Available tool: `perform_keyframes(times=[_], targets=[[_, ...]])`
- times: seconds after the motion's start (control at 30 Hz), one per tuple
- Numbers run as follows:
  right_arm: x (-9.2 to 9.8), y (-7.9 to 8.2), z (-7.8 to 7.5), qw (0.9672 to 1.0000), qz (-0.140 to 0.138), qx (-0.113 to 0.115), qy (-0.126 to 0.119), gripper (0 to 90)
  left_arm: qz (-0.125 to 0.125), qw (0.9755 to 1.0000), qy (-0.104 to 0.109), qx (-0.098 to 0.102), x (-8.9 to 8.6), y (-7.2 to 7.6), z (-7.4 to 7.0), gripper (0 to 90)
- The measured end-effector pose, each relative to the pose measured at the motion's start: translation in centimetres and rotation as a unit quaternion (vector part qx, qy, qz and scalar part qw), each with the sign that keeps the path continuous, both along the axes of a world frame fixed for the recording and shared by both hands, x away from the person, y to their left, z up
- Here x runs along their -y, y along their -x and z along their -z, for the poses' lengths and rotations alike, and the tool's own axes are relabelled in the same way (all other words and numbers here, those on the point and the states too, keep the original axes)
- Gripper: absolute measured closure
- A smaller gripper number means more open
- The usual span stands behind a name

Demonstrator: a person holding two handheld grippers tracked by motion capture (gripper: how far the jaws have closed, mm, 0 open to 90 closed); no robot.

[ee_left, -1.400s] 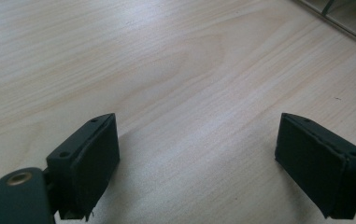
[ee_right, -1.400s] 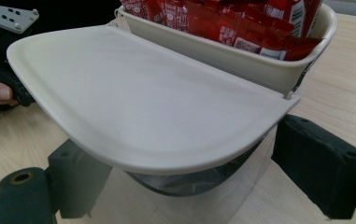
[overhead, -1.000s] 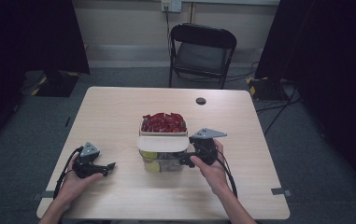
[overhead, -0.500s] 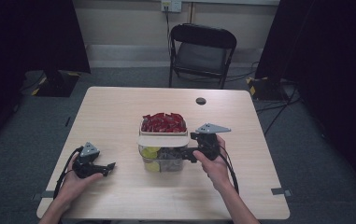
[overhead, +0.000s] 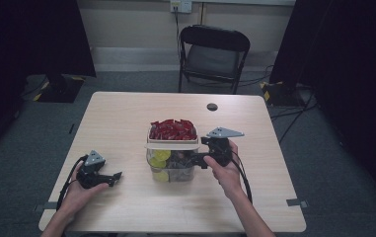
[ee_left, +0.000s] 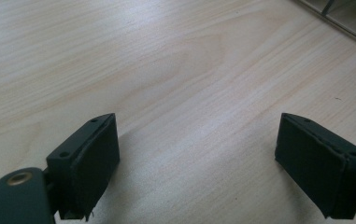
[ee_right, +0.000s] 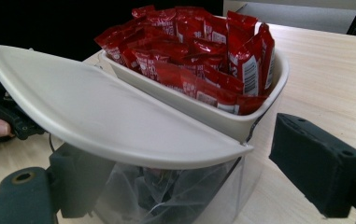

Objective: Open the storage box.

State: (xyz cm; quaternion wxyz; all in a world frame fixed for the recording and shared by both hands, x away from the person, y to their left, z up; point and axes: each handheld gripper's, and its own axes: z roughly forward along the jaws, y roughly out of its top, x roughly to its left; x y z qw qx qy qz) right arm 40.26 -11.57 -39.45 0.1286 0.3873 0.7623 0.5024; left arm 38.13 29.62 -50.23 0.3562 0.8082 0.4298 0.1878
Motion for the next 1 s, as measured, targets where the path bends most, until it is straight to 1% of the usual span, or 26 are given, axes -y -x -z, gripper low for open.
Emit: perform_keyframes(times=[0.33, 0.57, 0.73, 1.0], targets=[[0.0, -0.6, -0.2, 0.9999, 0.004, 0.003, -0.011, 14.6, 0.0, 1.0, 0.0, 0.0, 0.0, 0.0, 0.0, 13.3], [0.0, -1.0, -0.3, 0.9999, 0.003, 0.003, -0.012, 14.6, 0.0, 1.0, 0.0, 0.0, 0.0, 0.0, 0.0, 13.3], [0.0, -1.5, -0.4, 0.9999, 0.003, -0.001, -0.016, 14.6, 0.0, 1.0, 0.0, 0.0, 0.0, 0.0, 0.0, 13.3], [-0.5, -2.4, -0.6, 0.9998, 0.005, 0.0, -0.02, 14.7, 0.002, 1.0, 0.001, 0.001, -0.1, 0.0, 0.0, 13.3]])
